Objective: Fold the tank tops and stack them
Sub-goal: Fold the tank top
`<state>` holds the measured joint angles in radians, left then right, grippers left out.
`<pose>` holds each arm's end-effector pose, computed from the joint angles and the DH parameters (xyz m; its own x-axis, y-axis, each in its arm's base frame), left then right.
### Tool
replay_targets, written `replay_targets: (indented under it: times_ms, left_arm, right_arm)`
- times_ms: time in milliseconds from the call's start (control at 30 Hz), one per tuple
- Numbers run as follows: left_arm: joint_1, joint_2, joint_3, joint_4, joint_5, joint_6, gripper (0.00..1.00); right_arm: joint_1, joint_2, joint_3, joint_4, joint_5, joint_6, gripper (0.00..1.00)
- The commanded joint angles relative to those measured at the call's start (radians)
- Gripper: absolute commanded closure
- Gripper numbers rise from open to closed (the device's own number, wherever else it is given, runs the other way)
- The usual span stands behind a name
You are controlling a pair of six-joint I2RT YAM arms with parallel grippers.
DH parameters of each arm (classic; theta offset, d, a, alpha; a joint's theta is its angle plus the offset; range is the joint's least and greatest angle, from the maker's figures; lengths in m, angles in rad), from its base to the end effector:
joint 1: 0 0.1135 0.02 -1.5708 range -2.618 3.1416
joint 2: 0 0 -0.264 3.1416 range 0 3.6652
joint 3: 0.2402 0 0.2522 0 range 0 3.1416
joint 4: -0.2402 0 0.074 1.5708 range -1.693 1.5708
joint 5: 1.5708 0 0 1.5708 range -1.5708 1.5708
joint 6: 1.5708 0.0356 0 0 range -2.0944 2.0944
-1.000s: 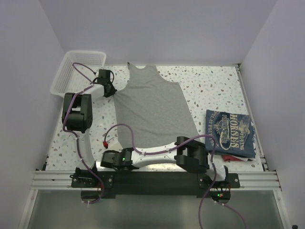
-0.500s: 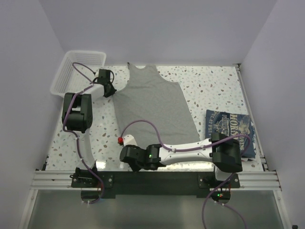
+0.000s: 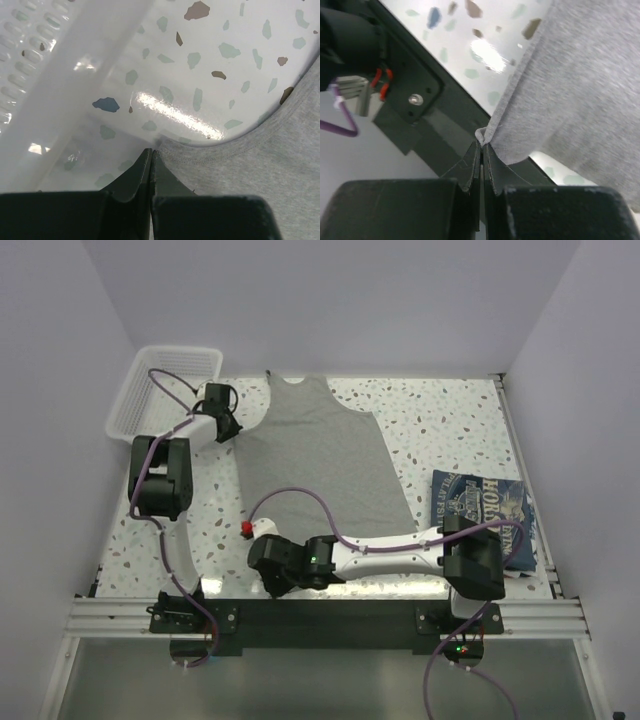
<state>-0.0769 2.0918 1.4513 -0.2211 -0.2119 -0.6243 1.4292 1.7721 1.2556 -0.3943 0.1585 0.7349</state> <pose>0.4538 -0.0275 0.1616 -0.5780 -0.5286 -0.6217 -0.4921 0.8335 -0.2512 0.0595 0.3777 0.2171 -0.7290 -0.4225 -0.5385 -0.6404 0.6989 0.3186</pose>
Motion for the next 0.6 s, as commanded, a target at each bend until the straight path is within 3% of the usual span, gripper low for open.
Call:
replay_targets:
  times_ms: [0, 367, 567]
  left_arm:
    - [0.028, -0.079, 0.029, 0.005, -0.064, 0.003, 1.0]
    - [0.037, -0.116, 0.047, -0.001, -0.084, 0.0, 1.0]
    - [0.006, -0.095, 0.107, -0.021, -0.072, -0.015, 1.0]
  right_arm:
    - [0.0, 0.027, 0.09, 0.032, -0.069, -0.02, 1.0]
    - [-0.003, 0.067, 0.196, 0.025, -0.116, -0.042, 1.0]
    - [-0.074, -0.032, 0.056, 0.095, -0.157, 0.0, 1.0]
